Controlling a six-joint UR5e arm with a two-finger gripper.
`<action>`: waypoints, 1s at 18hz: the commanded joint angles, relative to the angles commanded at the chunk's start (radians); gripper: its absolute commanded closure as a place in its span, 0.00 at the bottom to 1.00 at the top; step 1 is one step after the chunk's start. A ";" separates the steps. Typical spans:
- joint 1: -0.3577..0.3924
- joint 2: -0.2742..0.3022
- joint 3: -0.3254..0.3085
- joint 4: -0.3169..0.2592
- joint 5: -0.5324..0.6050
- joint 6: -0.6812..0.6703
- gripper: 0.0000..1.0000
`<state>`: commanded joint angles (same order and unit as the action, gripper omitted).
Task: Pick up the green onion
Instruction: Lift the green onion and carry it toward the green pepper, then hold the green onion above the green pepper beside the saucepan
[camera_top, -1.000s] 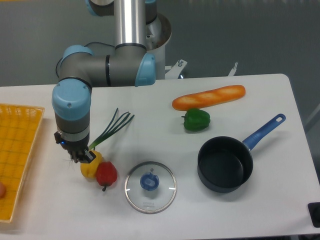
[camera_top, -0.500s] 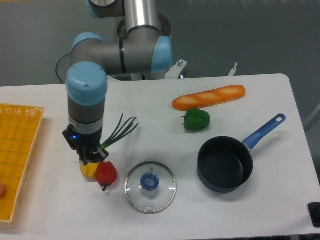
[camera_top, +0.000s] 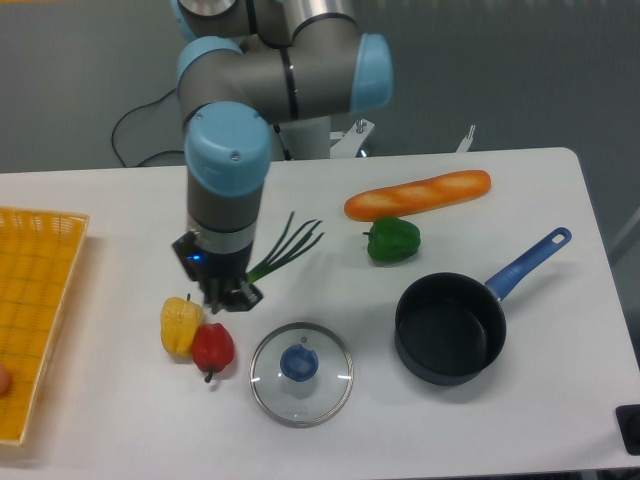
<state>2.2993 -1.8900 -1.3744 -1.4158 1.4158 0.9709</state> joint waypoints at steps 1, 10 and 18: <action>0.015 0.005 0.000 -0.006 0.002 0.000 0.88; 0.115 0.006 0.086 -0.034 0.002 0.002 0.88; 0.183 0.009 0.094 0.026 -0.080 -0.005 0.88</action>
<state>2.4819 -1.8807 -1.2809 -1.3898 1.3361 0.9664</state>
